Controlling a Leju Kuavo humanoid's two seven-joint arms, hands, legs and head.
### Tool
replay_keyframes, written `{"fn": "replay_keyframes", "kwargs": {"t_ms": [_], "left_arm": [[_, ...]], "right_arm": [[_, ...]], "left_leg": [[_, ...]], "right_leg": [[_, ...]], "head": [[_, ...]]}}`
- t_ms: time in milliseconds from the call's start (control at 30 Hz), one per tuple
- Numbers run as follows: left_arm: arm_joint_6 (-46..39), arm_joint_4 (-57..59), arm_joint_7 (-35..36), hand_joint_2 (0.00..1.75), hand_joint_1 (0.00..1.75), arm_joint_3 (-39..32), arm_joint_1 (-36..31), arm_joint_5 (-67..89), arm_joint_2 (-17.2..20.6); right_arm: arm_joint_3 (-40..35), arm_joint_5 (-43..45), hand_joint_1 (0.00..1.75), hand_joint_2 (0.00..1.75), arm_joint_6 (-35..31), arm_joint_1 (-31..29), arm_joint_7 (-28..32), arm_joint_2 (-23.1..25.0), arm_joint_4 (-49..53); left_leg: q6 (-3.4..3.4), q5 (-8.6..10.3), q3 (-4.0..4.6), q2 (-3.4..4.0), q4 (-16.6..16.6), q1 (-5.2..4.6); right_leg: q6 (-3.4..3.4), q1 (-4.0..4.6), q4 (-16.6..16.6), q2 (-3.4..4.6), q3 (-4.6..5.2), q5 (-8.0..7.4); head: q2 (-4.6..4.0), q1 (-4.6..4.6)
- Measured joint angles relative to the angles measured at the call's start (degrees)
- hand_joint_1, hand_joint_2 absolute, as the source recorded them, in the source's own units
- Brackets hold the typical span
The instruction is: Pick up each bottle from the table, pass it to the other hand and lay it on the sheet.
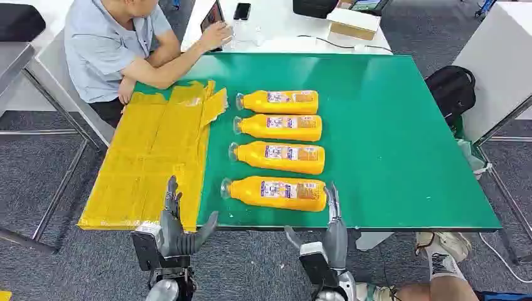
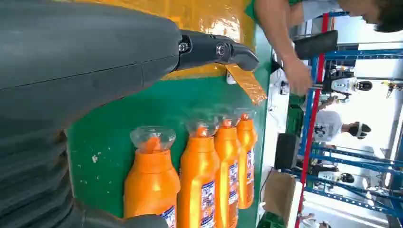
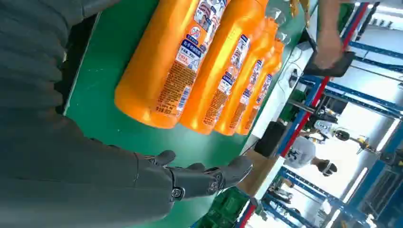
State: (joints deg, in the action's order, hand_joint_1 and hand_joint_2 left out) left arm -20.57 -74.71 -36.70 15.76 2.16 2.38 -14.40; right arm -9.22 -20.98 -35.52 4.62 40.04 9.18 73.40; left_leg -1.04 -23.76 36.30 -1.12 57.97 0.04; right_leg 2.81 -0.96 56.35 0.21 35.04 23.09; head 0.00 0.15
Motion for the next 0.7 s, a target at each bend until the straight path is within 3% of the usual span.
{"fn": "replay_keyframes", "kwargs": {"t_ms": [700], "left_arm": [[0.07,0.0,0.81,1.75,0.0,0.07,-0.22,0.98,0.0]], "right_arm": [[-0.39,-0.11,0.0,1.75,-0.61,0.02,0.0,-0.07,-0.02]], "left_leg": [[0.0,0.0,0.0,0.0,0.0,0.0]], "right_leg": [[0.0,0.0,0.0,0.0,0.0,0.0]], "head": [[0.0,0.0]]}}
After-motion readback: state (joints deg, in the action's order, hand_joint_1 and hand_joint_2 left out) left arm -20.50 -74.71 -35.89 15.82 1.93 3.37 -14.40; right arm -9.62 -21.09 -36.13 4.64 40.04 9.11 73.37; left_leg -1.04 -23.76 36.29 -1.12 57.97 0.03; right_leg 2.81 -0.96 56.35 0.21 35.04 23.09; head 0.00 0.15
